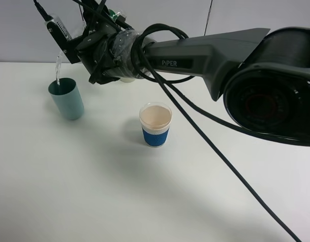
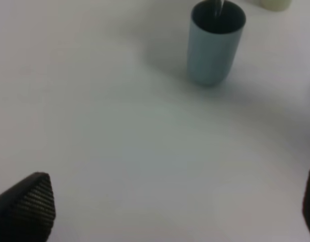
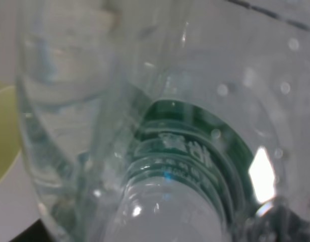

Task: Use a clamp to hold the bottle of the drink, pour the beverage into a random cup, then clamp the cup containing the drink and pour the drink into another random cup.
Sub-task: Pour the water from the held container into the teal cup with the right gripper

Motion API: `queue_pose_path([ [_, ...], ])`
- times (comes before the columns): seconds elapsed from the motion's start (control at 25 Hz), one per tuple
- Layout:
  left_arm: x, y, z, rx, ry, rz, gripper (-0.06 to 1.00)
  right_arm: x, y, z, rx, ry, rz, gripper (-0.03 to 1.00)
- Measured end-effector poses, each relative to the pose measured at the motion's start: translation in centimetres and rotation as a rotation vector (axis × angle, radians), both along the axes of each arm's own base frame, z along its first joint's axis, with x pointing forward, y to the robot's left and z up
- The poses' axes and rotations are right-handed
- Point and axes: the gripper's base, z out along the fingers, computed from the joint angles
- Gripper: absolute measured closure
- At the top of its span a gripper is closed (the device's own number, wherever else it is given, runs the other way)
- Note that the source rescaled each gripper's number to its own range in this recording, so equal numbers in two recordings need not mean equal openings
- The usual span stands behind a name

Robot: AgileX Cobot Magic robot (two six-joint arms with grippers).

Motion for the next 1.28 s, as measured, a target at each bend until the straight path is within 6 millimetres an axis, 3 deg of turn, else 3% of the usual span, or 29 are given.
queue_pose_path([
  [1.28,0.0,0.0,0.0,0.0,0.0,0.0,-0.06,0.0,0.01,0.03,-0.151,-0.029,0.023,0.97],
])
